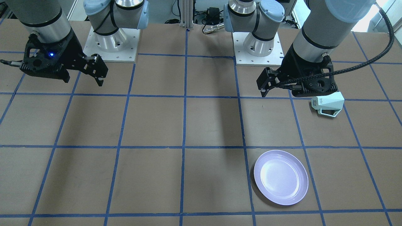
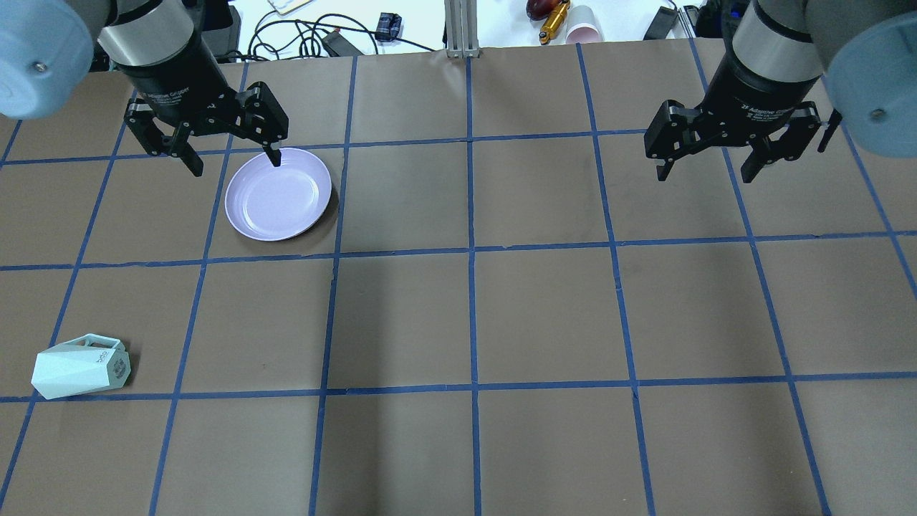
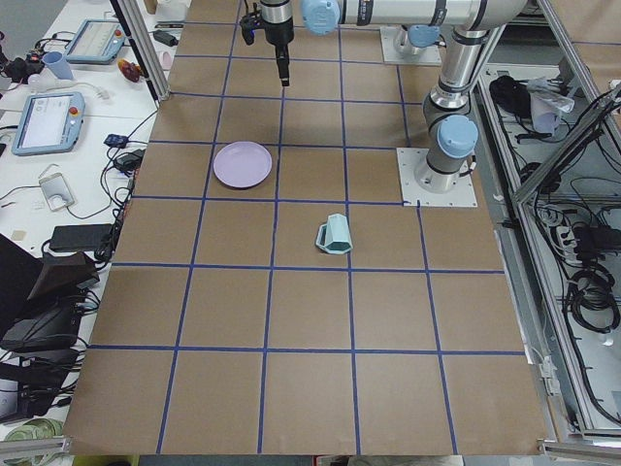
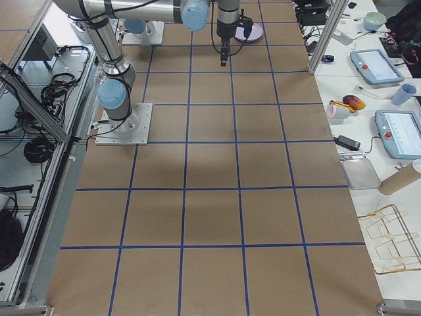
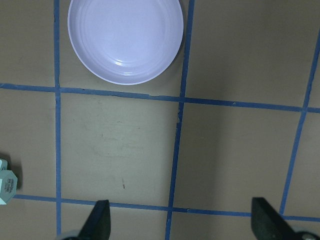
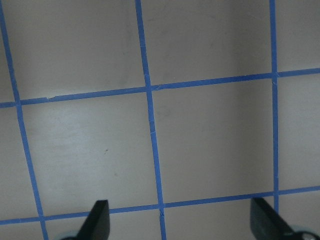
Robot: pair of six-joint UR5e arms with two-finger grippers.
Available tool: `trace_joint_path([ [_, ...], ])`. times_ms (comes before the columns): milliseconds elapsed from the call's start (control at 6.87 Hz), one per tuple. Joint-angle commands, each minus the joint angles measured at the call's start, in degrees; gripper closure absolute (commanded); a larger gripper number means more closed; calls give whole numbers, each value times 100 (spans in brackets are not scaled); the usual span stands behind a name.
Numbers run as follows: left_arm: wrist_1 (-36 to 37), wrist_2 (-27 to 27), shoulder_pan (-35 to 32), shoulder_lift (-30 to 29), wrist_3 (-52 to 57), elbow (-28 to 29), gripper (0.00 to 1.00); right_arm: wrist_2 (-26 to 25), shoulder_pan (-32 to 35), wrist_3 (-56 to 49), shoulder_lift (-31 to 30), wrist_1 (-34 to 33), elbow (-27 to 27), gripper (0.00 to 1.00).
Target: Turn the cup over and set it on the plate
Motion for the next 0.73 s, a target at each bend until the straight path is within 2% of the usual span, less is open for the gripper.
trace_joint_path([
  [0,0,17,-1,9,1,0,0,0,0,0,0,0,0,0],
  [583,35,35,8,-17,-8,-17,0,0,0,0,0,0,0,0],
])
